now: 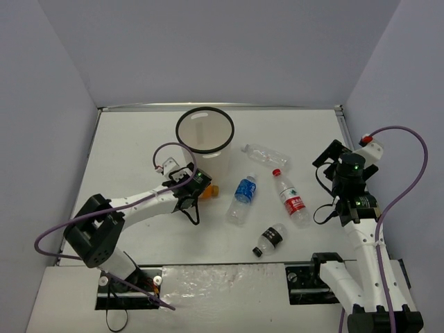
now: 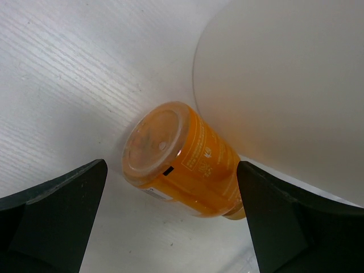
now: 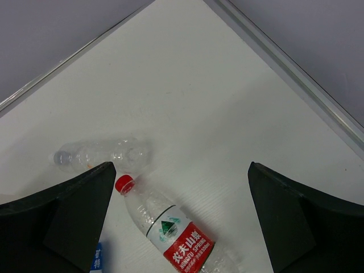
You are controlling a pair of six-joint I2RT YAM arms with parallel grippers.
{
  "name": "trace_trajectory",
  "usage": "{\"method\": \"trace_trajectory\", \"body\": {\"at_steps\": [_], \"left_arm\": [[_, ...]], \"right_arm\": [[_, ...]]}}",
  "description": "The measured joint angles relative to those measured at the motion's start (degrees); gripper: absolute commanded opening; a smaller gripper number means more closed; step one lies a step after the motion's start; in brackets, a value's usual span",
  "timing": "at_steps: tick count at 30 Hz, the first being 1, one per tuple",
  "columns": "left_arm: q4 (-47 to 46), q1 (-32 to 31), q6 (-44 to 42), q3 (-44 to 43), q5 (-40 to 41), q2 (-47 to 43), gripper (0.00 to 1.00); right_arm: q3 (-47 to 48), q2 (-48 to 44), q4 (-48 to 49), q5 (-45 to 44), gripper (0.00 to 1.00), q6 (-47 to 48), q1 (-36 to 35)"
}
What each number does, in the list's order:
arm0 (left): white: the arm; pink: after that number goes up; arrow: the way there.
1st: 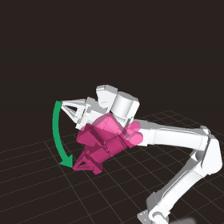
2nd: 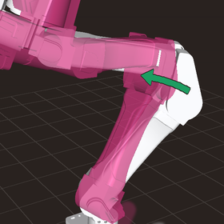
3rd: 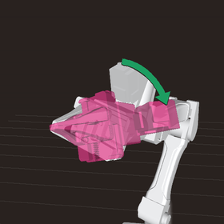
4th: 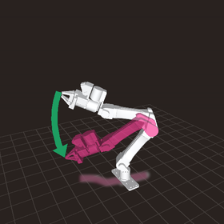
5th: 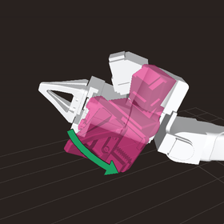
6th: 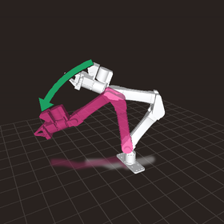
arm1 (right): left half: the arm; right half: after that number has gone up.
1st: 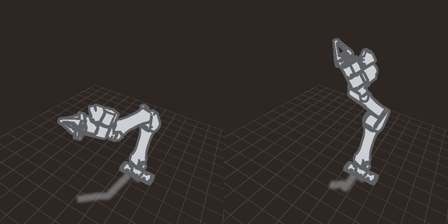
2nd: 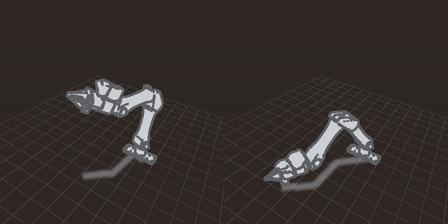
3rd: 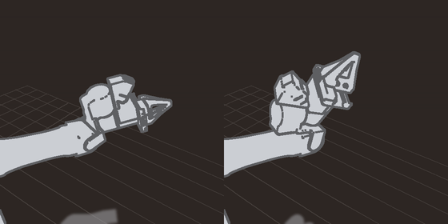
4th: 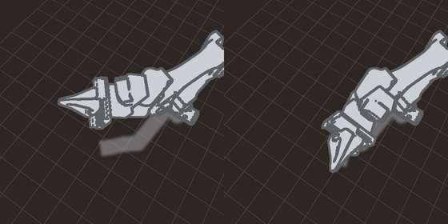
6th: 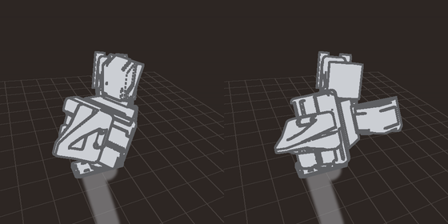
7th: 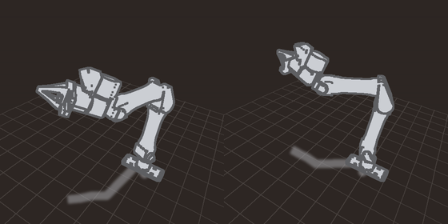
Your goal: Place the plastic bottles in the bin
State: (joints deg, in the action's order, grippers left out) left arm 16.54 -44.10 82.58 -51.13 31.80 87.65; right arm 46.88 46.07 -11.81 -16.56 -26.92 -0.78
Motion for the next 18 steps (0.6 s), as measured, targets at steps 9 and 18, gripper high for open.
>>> {"method": "trace_trajectory", "body": {"at_steps": [9, 18], "left_arm": [[-4.75, 0.08, 2.33, -0.1, 1.09, 5.29, 0.82], [-5.02, 0.96, 5.29, -1.12, 1.42, 7.41, 0.16]], "right_arm": [[-0.07, 0.73, 0.0, -0.56, 1.0, 0.29, 0.0], [-0.21, -0.12, 0.0, -0.57, 1.0, 0.83, 0.0]]}}
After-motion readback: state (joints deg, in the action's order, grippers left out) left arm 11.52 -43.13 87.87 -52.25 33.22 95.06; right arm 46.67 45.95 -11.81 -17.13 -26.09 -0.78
